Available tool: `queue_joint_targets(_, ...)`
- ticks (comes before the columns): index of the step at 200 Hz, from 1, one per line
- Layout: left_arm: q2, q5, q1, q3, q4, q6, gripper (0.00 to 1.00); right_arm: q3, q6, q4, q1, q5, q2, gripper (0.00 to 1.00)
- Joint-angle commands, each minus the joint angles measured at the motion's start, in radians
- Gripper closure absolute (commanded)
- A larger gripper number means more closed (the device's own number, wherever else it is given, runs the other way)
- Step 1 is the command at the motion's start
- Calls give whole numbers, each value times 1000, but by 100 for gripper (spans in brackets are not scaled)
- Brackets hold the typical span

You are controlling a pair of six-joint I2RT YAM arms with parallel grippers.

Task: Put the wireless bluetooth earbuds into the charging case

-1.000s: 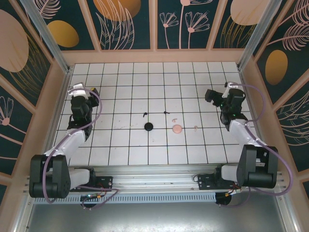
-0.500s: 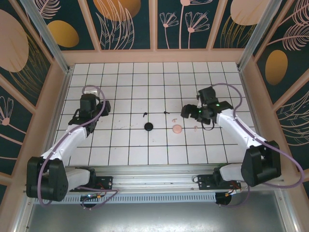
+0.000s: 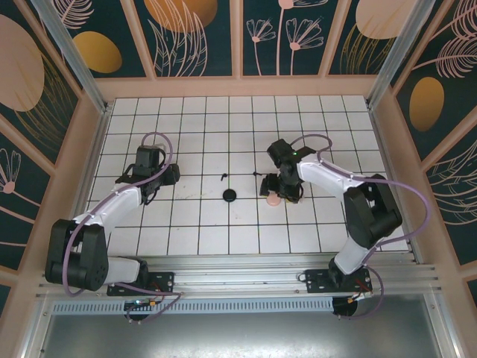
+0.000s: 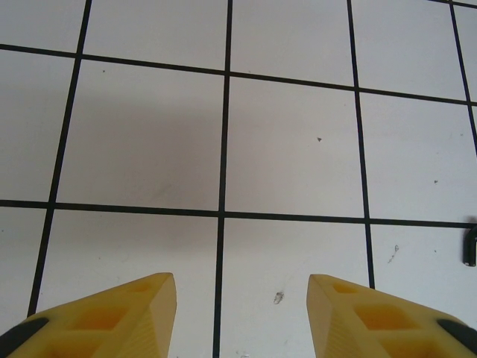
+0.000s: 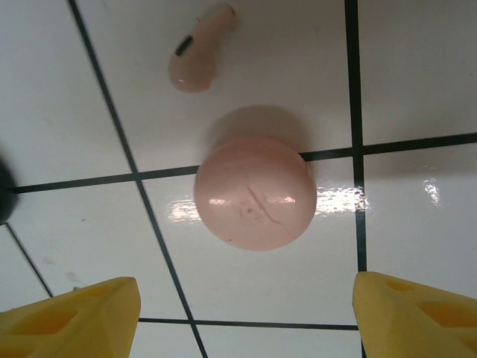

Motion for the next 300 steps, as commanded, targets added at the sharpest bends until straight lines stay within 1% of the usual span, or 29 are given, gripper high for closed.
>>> queue_joint_targets(1,8,31,-5,-3,2,-19,50,42,36,-45,10,38,34,26)
queue_joint_targets(32,4,8,-5,-22,2,-16,50,57,25,-7,10,23,76,28)
queue_joint_targets(50,4,-5,-5,-23,2,-13,49,81,8,-19,9,44,109,30)
queue_joint_targets(91,19,2,-6,-21,-3,-12,49,114,-7,-32,6,77,160,30)
queue_joint_targets(153,23,-1,-5,-22,-7,-12,49,86,-10,-4,2,82,193,35)
queue_joint_targets(234,56,4,-4,3,-25,-4,51,39,-12,55,-6,67,204,41)
queue_joint_targets(249,62,4,-6,12,-33,2,52,35,-12,56,-6,63,202,44)
queue_joint_targets(278,74,24,-6,30,-48,0,53,12,-13,77,-5,61,171,46)
queue_joint_targets(300,78,44,-5,59,-73,2,54,-34,-11,138,-6,40,123,47)
